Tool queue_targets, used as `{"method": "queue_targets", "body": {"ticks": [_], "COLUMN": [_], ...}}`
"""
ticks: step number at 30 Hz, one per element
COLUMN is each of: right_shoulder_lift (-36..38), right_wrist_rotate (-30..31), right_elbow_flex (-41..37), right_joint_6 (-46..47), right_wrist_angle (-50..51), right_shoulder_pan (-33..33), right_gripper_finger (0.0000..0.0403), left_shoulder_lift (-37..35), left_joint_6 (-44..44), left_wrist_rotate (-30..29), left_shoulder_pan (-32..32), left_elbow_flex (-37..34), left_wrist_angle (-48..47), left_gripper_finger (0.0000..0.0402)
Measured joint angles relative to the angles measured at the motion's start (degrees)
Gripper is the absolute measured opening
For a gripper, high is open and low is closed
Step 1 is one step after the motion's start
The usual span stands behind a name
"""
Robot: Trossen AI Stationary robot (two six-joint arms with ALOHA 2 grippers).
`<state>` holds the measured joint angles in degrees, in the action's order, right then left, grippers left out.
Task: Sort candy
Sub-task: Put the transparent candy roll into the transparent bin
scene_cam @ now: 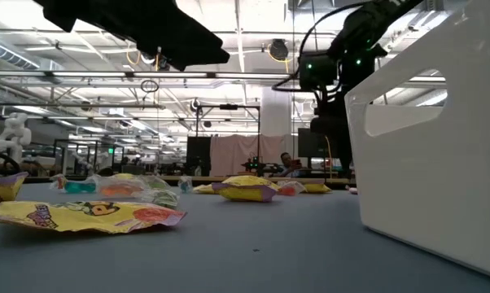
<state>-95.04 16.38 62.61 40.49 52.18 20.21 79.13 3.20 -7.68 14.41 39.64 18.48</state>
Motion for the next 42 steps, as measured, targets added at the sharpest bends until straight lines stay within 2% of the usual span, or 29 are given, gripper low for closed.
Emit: {"method": "queue_targets", "body": {"ticks": [9,21,26,31,42], "right_shoulder_lift": [-3.5,-3.9,-3.8,-3.7,-3.7], "right_wrist_rotate": [1.6,1.5,-1.0,-1.4,-1.9], "right_elbow_flex": [-1.5,-6.2,-9.2,-9.9,-9.9], "right_joint_6": [0.4,-0.1,-1.6,-1.6,-4.4], "right_wrist_angle": [-1.9,-8.9,-14.1,-15.1,-14.9], "right_shoulder_pan": [-0.4,-0.2,0.5,0.5,0.2], "right_gripper_finger": [0.0224,0.0216,0.0200,0.0158,0.0014], "left_shoulder_lift": [0.0,0.0,0.0,0.0,0.0], "left_joint_6": [-2.7,-4.4,-4.4,-4.4,-4.3], "left_wrist_rotate": [0.0,0.0,0.0,0.0,0.0], "left_shoulder_pan": [0.2,1.2,1.2,1.2,1.1], "left_elbow_flex": [0.0,0.0,0.0,0.0,0.0], "left_wrist_angle": [-0.8,-1.9,-1.9,-1.9,-1.9], "left_gripper_finger": [0.0199,0.0199,0.0199,0.0199,0.0199]}}
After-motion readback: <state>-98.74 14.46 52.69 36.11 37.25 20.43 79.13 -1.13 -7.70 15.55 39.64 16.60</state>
